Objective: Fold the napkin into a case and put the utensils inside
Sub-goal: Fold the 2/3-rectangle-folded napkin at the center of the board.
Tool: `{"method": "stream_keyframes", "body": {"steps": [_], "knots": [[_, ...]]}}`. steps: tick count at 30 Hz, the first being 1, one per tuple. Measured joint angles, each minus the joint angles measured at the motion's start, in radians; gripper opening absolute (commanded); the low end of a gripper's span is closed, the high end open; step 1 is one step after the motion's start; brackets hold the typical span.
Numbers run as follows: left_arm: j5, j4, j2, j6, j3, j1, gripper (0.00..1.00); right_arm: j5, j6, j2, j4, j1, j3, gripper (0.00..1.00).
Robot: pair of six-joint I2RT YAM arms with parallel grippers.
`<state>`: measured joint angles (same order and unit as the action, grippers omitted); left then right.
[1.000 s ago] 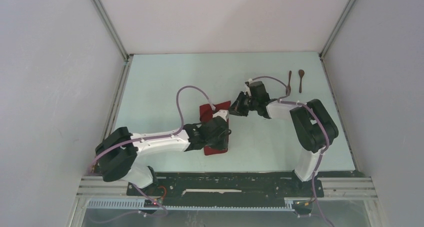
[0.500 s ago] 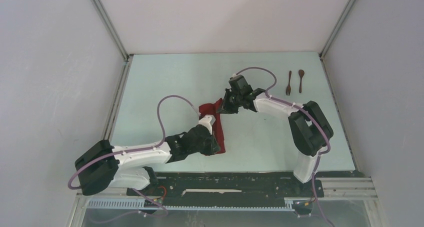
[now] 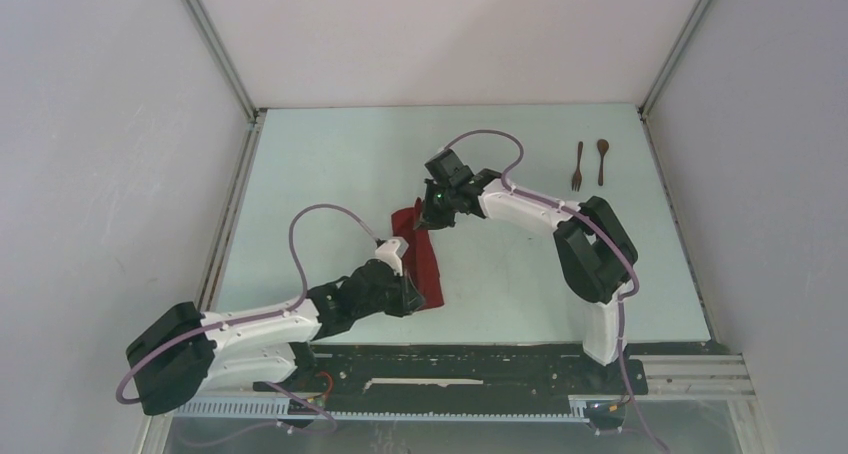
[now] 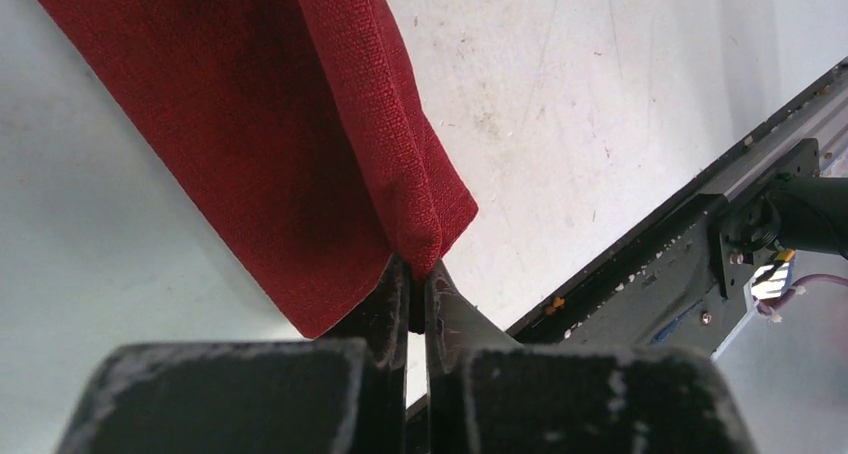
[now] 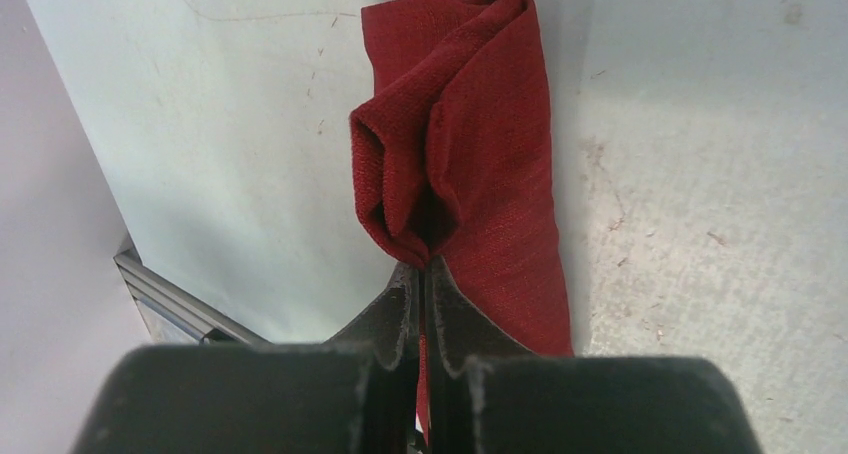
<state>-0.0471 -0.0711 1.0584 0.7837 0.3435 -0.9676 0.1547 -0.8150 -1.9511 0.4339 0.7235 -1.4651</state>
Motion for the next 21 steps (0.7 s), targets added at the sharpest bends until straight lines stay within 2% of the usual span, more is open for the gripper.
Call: {"method": "stream_keyframes", "body": {"steps": [21], "knots": [[0.036,-0.036,-0.08,0.051,-0.134,0.062,0.02,0.081,-0.108,-0.12,-0.061,0.025,-0.037,0.0]]}}
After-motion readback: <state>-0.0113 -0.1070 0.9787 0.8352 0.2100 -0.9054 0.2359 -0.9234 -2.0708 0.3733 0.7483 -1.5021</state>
